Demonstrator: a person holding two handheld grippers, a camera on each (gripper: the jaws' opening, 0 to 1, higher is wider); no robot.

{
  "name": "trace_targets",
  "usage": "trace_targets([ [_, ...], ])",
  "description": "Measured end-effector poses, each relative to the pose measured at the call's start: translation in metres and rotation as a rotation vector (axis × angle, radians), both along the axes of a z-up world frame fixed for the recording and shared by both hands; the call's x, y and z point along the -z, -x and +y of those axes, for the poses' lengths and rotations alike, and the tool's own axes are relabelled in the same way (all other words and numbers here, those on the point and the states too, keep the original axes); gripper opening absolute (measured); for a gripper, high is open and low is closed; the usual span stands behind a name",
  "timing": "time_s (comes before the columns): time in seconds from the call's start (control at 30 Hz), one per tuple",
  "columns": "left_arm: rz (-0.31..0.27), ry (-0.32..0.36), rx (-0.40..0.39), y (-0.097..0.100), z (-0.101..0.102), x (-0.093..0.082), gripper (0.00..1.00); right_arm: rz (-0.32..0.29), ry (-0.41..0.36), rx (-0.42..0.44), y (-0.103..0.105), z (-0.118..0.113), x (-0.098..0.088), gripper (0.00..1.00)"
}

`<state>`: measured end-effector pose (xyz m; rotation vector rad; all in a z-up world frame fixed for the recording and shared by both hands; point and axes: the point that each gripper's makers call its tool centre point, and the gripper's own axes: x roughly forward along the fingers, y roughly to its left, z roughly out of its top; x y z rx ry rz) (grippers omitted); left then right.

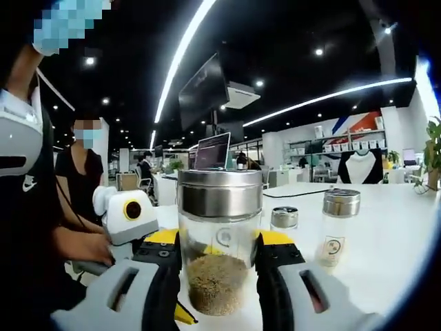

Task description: Rotate the seasoning bottle until the label or dispensing opening points toward the visible target arrow and the bottle remains upright within the marked orientation range

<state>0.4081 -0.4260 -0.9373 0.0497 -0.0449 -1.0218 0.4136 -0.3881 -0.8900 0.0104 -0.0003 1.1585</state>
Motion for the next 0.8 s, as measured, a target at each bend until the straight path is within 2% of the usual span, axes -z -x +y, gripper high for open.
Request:
trace_targets([
  [0.03, -0.007, -0.004, 0.007, 0.002, -0.001, 0.000, 0.50, -0.003, 0.004, -0.006, 0.001, 0.001, 0.001, 0.40],
  [0.07, -0.038, 0.001, -0.005, 0.001, -0.001, -0.003, 0.49, -0.013, 0.022, -0.021, 0.004, 0.003, 0.002, 0.40],
  [0.13, -0.047, 0.020, -0.012, 0.001, 0.000, -0.006, 0.45, -0.042, 0.043, -0.040, 0.007, 0.007, 0.003, 0.40],
  [0.27, -0.015, 0.068, -0.044, -0.004, 0.007, -0.010, 0.42, -0.078, 0.048, -0.065, 0.007, 0.012, 0.003, 0.40],
  [0.4, -0.008, 0.060, -0.101, -0.008, 0.008, -0.014, 0.42, -0.084, 0.045, -0.123, 0.004, 0.016, -0.002, 0.40],
  [0.43, -0.021, 0.055, -0.120, -0.010, 0.009, -0.015, 0.42, -0.095, 0.045, -0.130, 0.004, 0.017, -0.003, 0.40],
  [0.5, -0.051, 0.048, -0.179, -0.014, 0.013, -0.019, 0.42, -0.157, 0.046, -0.151, 0.005, 0.019, -0.008, 0.40],
  [0.53, -0.052, 0.041, -0.207, -0.017, 0.015, -0.019, 0.42, -0.199, 0.057, -0.154, 0.004, 0.020, -0.010, 0.40],
  [0.67, -0.070, -0.023, -0.319, -0.031, 0.023, -0.019, 0.41, -0.261, 0.115, -0.108, -0.006, 0.024, -0.009, 0.40],
  [0.7, -0.072, -0.018, -0.338, -0.035, 0.024, -0.021, 0.41, -0.260, 0.110, -0.100, -0.008, 0.026, -0.011, 0.40],
  [0.8, -0.027, 0.035, -0.349, -0.039, 0.025, -0.023, 0.41, -0.229, 0.104, -0.077, -0.015, 0.025, -0.014, 0.39],
])
